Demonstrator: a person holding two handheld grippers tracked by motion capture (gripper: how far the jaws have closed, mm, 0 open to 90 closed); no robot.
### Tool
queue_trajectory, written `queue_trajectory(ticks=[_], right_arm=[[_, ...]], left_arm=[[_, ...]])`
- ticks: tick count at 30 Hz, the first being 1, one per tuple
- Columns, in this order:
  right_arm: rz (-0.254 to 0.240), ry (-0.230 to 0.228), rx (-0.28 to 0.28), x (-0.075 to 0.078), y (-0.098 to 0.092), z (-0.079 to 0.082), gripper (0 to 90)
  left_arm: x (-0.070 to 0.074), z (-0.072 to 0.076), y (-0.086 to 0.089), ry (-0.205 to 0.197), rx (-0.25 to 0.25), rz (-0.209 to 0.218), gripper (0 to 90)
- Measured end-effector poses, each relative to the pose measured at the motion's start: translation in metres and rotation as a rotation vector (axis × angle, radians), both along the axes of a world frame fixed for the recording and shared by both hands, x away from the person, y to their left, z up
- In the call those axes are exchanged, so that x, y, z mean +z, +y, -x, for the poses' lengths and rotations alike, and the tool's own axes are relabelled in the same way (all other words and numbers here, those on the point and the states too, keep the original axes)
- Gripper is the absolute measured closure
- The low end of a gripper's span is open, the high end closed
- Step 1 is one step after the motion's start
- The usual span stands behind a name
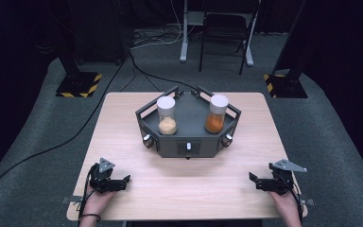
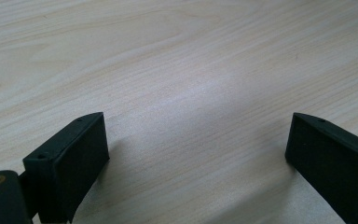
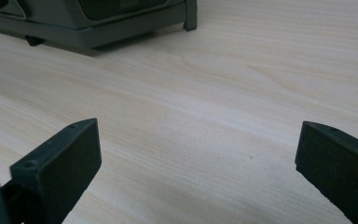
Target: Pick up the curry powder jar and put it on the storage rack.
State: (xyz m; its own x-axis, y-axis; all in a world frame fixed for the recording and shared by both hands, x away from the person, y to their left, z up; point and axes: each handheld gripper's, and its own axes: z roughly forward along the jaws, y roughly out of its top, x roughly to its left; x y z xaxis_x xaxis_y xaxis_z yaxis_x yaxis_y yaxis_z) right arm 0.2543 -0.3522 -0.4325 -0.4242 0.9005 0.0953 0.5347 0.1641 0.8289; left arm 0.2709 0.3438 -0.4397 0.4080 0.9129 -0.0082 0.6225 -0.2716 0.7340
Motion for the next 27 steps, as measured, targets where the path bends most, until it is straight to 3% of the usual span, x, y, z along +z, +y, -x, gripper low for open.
queue_trajectory(ticks=[8,12,17,20,27], right_arm=[[0.017,0.061,0.01,-0.003,-0.002,-0.01,0.0],[0.063,0.115,0.026,-0.004,0.003,-0.019,0.0],[0.098,0.114,0.009,-0.002,0.012,-0.018,0.0],[0.166,0.109,0.009,0.0,0.024,-0.017,0.0],[0.168,0.111,0.004,0.0,0.027,-0.017,0.0]], left_arm=[[0.0,-0.001,0.0,0.001,0.0,0.0,5.4],[0.0,-0.002,-0.001,0.001,0.0,0.001,5.4],[0.0,-0.002,-0.001,0.0,-0.002,0.002,5.4],[0.0,-0.002,-0.001,0.001,-0.005,0.001,5.4],[0.0,-0.002,-0.001,0.001,-0.006,0.001,5.4]])
